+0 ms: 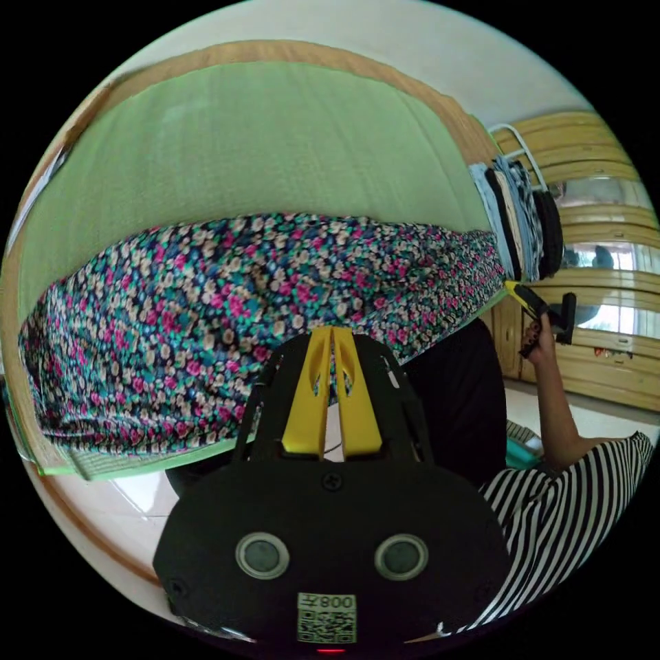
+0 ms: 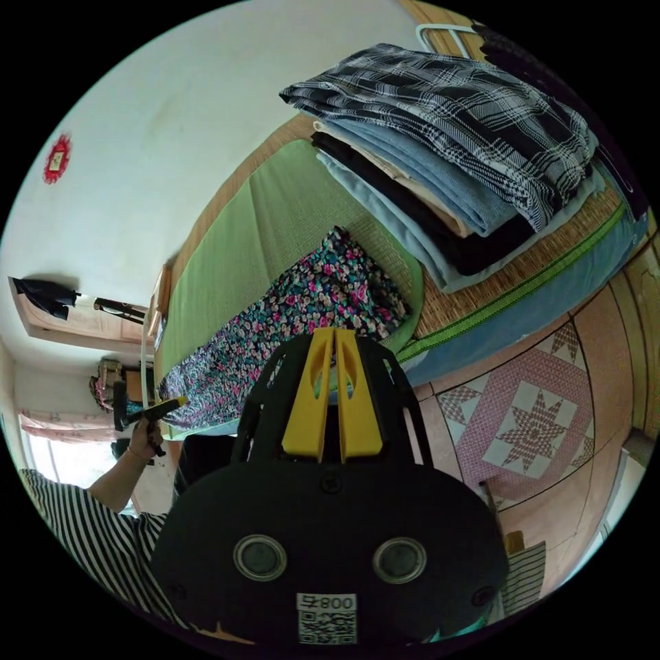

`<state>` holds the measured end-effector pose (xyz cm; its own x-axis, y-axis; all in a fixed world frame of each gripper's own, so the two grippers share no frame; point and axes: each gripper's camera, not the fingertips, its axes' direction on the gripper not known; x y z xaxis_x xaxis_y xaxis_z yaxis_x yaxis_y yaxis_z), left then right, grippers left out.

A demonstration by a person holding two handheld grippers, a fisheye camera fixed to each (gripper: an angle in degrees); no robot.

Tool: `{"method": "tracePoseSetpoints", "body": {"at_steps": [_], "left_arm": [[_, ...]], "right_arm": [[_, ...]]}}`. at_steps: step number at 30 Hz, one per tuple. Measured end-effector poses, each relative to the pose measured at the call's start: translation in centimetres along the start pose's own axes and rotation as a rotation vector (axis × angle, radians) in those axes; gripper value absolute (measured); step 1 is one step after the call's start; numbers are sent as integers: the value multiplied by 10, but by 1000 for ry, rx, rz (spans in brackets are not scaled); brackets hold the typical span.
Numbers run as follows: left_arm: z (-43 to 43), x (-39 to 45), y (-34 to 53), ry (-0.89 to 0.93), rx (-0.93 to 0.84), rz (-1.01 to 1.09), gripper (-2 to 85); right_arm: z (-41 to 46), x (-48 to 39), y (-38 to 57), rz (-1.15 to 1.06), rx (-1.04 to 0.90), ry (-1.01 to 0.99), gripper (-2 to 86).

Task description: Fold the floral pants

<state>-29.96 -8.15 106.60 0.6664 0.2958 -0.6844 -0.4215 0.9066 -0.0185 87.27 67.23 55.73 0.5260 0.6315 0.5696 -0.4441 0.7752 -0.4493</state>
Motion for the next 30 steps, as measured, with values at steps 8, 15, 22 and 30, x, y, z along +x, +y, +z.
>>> {"method": "tracePoseSetpoints", "body": {"at_steps": [8,15,22,30], "left_arm": [[-56,44,-1,11,-52,97,3],[-89,153,-41,192,-88,401,18],[-101,316,-104,107,-157,745,61],[-132,399,-118,114,-189,761,50]], "right_arm": [[2,-12,-6,5,48,128,69],[25,-8,-21,-35,22,221,89],[50,-5,-31,-74,-3,250,84],[51,27,-41,-30,21,138,63]]}}
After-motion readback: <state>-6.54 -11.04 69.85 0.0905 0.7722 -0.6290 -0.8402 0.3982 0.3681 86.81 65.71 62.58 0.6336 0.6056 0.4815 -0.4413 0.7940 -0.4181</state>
